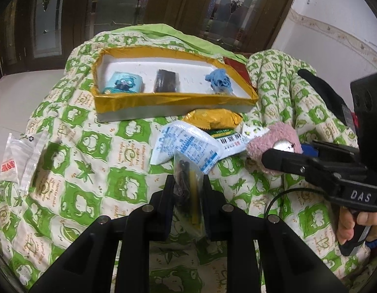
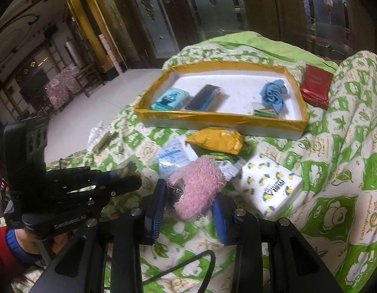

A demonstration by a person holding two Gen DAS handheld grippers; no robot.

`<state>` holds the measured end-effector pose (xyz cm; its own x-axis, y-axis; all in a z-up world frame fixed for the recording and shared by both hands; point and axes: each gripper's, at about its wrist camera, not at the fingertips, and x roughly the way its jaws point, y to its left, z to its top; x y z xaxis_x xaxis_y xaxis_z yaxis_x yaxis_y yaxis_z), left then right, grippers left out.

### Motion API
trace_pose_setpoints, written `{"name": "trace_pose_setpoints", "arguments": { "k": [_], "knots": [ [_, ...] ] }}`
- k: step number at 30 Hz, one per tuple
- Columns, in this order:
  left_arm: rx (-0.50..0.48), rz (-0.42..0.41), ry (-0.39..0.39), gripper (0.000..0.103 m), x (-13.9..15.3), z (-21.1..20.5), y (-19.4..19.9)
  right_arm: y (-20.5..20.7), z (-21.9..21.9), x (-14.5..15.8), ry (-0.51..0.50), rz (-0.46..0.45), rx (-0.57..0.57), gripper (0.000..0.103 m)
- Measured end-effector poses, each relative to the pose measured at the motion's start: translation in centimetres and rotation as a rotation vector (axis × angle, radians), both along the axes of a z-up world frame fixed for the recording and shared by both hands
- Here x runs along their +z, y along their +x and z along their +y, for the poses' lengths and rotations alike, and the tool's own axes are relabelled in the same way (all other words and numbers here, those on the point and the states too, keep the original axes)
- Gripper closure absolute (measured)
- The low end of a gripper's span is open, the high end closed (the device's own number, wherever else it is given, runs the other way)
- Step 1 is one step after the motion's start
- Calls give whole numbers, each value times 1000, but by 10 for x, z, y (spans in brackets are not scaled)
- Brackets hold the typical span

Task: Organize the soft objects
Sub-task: 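Lift and carry the stick bag and pink plush over the tray with both tools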

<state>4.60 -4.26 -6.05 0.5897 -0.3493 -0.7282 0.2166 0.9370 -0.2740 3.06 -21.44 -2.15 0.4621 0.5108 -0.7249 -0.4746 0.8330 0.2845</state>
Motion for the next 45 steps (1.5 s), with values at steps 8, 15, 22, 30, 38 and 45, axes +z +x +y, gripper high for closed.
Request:
{"name": "trace_pose_setpoints", "arguments": {
  "k": [8,15,22,30,38,45],
  "knots": [
    [21,-11,-11,83,5,6,0,-2,2,3,10,-14,4,65],
    [29,-17,-14,83,8,9,-1,-2,-4,6,19,-31,-26,65],
    [35,-24,-14,83,10,11,-2,1,-16,11,45,-42,-86,65],
    [41,-30,-16,83,12,12,-2,-2,-18,17,52,-70,-86,65],
    [45,-34,-18,83,14,13,-2,-2,-20,22,60,-84,-97,65],
    [56,-42,-20,83,20,17,0,0,-22,30,68,-91,-102,65]
  ]
}}
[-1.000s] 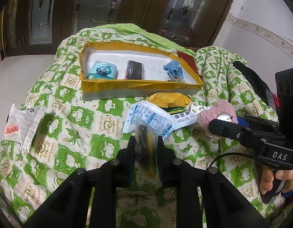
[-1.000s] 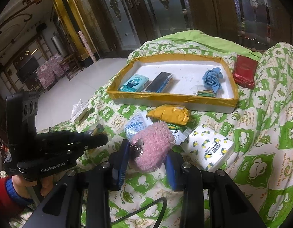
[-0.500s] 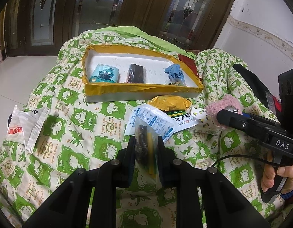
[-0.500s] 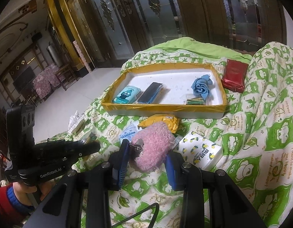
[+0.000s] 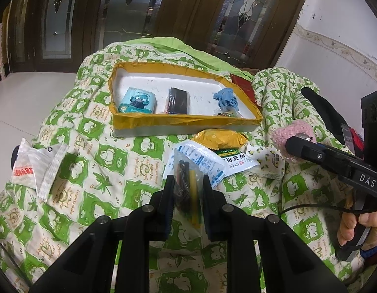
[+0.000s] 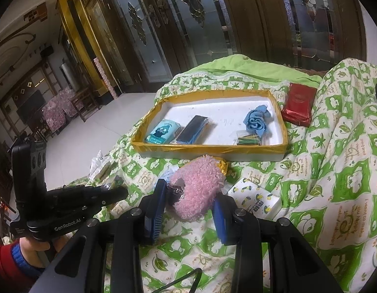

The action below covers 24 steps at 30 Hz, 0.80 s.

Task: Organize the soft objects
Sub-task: 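Lift and carry the stick bag and pink plush over the tray with both tools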

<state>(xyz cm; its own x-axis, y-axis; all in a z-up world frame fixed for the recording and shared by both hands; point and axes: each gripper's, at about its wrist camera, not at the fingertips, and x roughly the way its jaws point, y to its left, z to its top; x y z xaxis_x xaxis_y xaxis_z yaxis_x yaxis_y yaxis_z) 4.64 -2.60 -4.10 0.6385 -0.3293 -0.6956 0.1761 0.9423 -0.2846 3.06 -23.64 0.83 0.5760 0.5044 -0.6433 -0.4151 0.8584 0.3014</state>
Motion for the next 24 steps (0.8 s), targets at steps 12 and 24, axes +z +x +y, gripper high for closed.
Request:
{"name": "trace_pose_setpoints", "arguments": {
  "k": [12,24],
  "knots": [
    [9,-34,38,83,14,4,5,6,-3,12,-4,4,6,65],
    [24,-41,49,83,22,13,17,29,-12,28,-13,2,-5,65]
  ]
}}
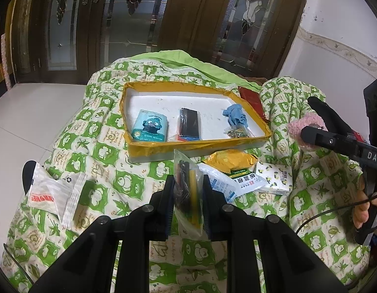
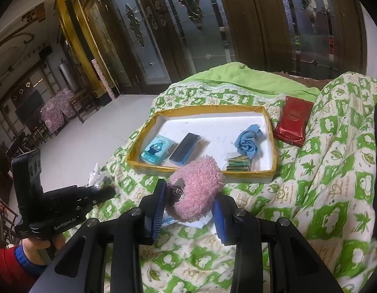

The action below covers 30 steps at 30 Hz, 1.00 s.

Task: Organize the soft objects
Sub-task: 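Lift and carry the stick bag and pink plush over the tray with both tools, then lower the stick bag and pink plush into the tray and open both tools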

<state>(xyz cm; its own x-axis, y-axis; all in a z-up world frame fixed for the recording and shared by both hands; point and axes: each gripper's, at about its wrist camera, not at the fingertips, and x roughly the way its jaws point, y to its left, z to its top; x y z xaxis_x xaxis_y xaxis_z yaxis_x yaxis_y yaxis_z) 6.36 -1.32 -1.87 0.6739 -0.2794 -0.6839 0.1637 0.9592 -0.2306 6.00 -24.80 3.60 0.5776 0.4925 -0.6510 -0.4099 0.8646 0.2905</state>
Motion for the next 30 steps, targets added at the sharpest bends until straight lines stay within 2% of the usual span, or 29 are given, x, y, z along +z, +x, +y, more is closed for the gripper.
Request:
{"name": "trace_pose_setpoints", "arguments": {
  "k": [12,19,30],
  "knots": [
    [-1,-2,29,83,10,5,25,25,-21,4,18,32,-44,65],
    [-1,10,31,83,17,6,49,48,-4,6,11,58,-10,65],
    [1,48,55,83,12,7,90,88,31,-30,7,178,7,65]
  ]
}}
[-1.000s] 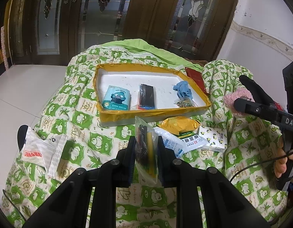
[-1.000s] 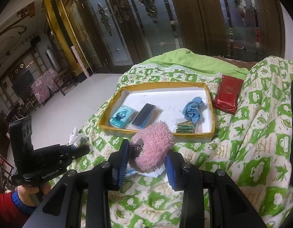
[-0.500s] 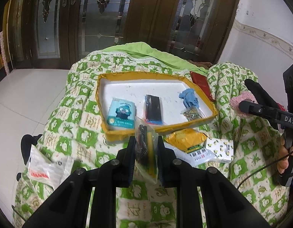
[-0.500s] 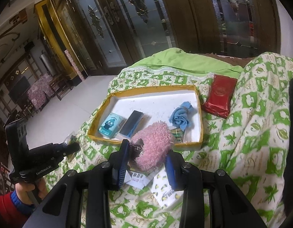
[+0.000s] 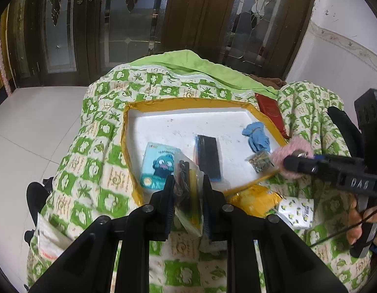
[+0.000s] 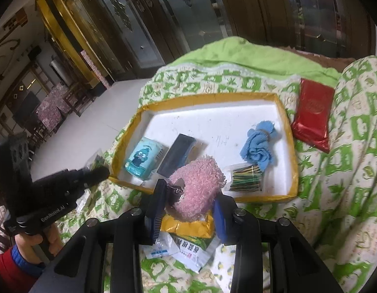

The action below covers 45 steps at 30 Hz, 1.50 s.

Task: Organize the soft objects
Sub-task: 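Lower the stick bag and pink plush into the tray and open both tools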

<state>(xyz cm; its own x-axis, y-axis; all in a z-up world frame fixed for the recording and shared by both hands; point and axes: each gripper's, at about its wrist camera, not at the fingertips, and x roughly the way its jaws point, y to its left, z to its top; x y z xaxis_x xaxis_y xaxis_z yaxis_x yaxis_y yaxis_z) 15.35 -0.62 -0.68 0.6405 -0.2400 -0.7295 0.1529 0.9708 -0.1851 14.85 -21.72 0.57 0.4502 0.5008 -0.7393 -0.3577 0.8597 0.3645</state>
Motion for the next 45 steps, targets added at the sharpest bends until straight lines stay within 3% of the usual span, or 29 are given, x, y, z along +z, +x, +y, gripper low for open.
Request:
{"name": "trace_pose_setpoints", "arguments": {
  "k": [20,30,35,37,39,40,43,45],
  "knots": [
    [41,54,-18,83,-21,13,100,46,26,-43,-39,64,-21,65],
    [81,106,3,83,-48,23,125,52,39,-57,-64,88,9,63],
    [98,112,-25,82,-53,30,125,53,42,-62,-73,92,13,62],
    [97,110,-27,76,-52,30,124,52,41,-63,-74,90,9,61],
    [99,98,-22,61,-49,29,123,53,41,-63,-76,86,2,60],
    [96,91,-27,59,-48,28,121,54,41,-63,-76,86,0,59],
    [90,84,-45,44,-43,26,119,53,39,-63,-73,80,-9,45],
    [88,68,-44,29,-39,23,115,51,38,-61,-75,67,-10,40]
  ]
}}
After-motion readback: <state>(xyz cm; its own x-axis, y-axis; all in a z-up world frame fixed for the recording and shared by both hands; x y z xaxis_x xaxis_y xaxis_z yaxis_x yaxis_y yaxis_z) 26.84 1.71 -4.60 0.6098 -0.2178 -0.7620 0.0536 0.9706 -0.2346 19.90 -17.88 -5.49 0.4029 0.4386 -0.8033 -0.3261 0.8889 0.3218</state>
